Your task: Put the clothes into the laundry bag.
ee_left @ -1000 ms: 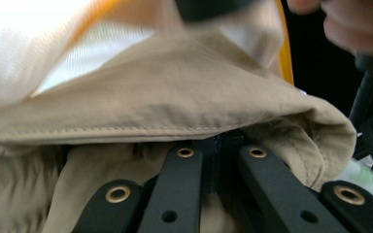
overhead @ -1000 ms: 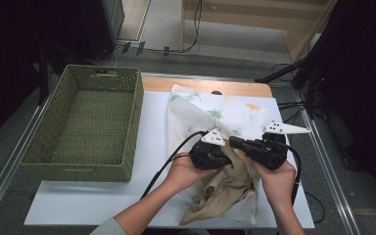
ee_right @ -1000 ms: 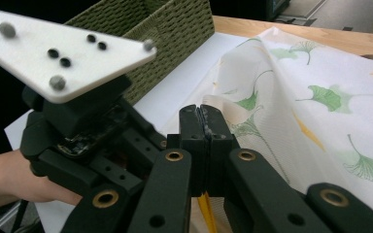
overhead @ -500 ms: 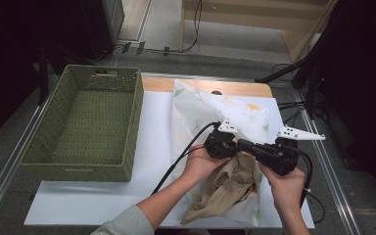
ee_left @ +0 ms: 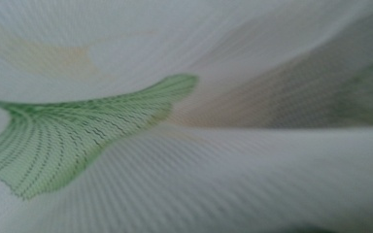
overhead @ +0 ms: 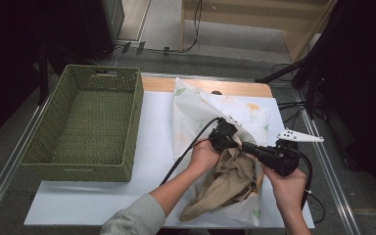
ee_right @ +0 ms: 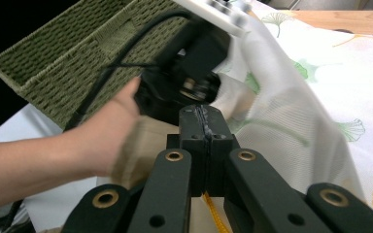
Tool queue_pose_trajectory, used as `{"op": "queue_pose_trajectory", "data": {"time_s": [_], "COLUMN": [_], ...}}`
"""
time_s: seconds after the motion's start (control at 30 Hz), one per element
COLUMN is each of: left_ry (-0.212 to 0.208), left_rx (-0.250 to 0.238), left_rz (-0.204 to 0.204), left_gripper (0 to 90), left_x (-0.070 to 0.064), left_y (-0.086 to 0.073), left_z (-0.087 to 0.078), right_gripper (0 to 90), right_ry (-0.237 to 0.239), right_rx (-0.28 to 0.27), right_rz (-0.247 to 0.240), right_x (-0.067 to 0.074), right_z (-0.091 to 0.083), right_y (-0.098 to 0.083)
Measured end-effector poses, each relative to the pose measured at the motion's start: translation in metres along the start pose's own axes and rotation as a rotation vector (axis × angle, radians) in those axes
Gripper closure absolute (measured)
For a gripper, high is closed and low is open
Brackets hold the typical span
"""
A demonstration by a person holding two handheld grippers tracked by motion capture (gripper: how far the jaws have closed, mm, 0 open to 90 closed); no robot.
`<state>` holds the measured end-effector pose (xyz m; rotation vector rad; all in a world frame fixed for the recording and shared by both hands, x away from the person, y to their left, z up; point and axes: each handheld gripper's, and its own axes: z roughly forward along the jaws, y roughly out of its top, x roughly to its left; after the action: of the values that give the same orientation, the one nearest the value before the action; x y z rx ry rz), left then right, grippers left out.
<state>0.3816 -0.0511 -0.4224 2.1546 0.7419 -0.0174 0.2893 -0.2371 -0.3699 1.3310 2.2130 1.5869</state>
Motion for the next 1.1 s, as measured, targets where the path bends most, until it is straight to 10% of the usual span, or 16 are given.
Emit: {"op": "queue_pose_trajectory", "data": {"time_s": [0.37,0.63,0.83,1.1], "left_ry": [-0.061,-0.112,-0.076,-0.033], "left_rx": [0.001,-0.016,0.008,0.073], "left_rz": [0.095,0.089,0.056,-0.002], "left_gripper": [74.4,62.0,77.5,90.0], "left_x": [-0.004,0.005,0.029,0.055], "left_y": [-0.012,-0.026,-0.054,-0.085], "left_z": [-0.062,-0.099,-0.112,-0.087], "right_gripper": [89.7,89.7,89.6,89.6], "right_ry": [-0.003,-0.002,-0.003,-0.003], "right_rx": [-0.006,0.000,-0.001,-0.003], "right_rz": [-0.006,-0.008,-0.010,-0.020], "right_x": [-0.001,0.000,0.000,0.002], "right_z": [-0.002,0.000,0.000,0.001], "right_y": [0.001,0.000,0.000,0.002]}}
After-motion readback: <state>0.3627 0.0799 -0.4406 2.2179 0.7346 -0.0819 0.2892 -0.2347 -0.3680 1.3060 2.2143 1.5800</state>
